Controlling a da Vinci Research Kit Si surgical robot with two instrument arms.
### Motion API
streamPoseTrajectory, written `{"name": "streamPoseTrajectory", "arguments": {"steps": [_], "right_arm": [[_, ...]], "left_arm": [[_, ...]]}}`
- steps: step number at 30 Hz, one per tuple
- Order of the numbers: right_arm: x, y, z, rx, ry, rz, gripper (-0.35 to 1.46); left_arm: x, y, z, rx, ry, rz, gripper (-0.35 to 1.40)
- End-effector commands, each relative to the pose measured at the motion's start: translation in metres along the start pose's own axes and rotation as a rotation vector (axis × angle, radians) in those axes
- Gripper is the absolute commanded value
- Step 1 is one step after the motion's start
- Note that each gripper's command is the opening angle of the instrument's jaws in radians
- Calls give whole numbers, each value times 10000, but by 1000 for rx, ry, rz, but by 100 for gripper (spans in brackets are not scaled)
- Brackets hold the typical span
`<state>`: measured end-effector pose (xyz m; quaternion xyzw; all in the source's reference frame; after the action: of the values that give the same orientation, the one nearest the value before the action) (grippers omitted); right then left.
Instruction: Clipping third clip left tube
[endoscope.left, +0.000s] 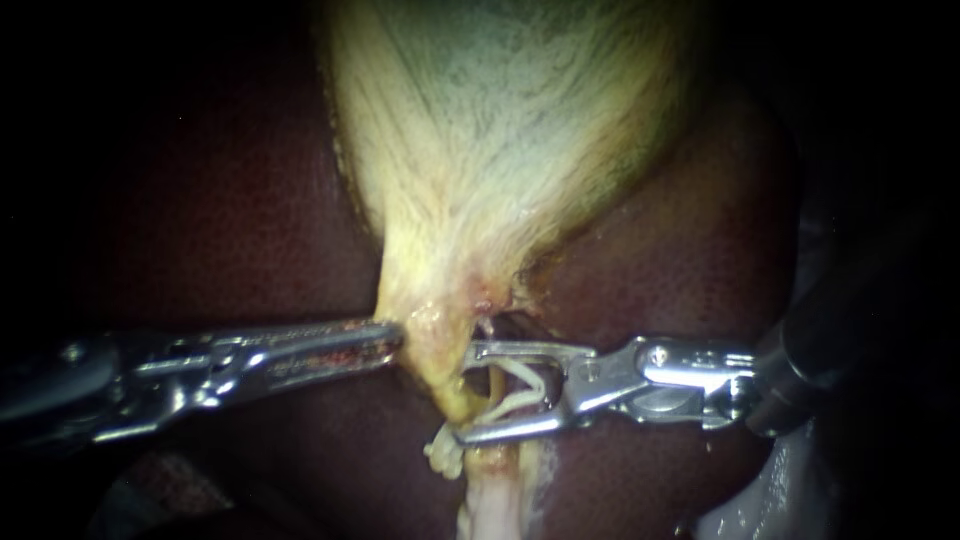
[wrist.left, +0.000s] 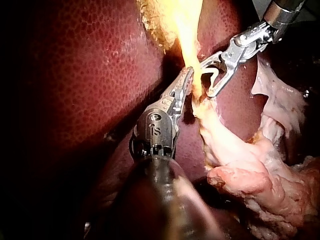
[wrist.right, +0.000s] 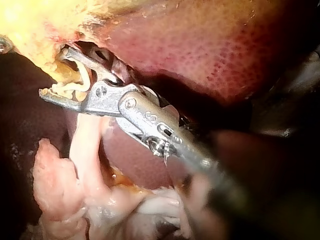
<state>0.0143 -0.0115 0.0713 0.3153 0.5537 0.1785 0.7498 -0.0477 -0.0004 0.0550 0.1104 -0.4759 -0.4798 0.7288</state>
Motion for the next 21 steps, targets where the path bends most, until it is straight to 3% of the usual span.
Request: {"name": "streamPoseTrajectory", "arguments": {"steps": [1, 10, 15, 19, 21], "right_arm": [[-1, -1, 3, 0, -1, -2, 56], [-10, -32, 24, 73, -24, 52, 53], [6, -38, 26, 106, -30, 49, 53], [30, -31, 21, 129, -31, 56, 52], [42, -27, 18, 100, -20, 63, 52]], "left_arm": [[1, 1, 3, -2, 1, -1, -35], [1, 5, 13, 0, 1, -2, -35], [2, 6, 17, -1, 1, -2, -35], [2, 5, 18, -1, 1, -1, -35], [2, 5, 18, -2, 1, -1, -35]]}}
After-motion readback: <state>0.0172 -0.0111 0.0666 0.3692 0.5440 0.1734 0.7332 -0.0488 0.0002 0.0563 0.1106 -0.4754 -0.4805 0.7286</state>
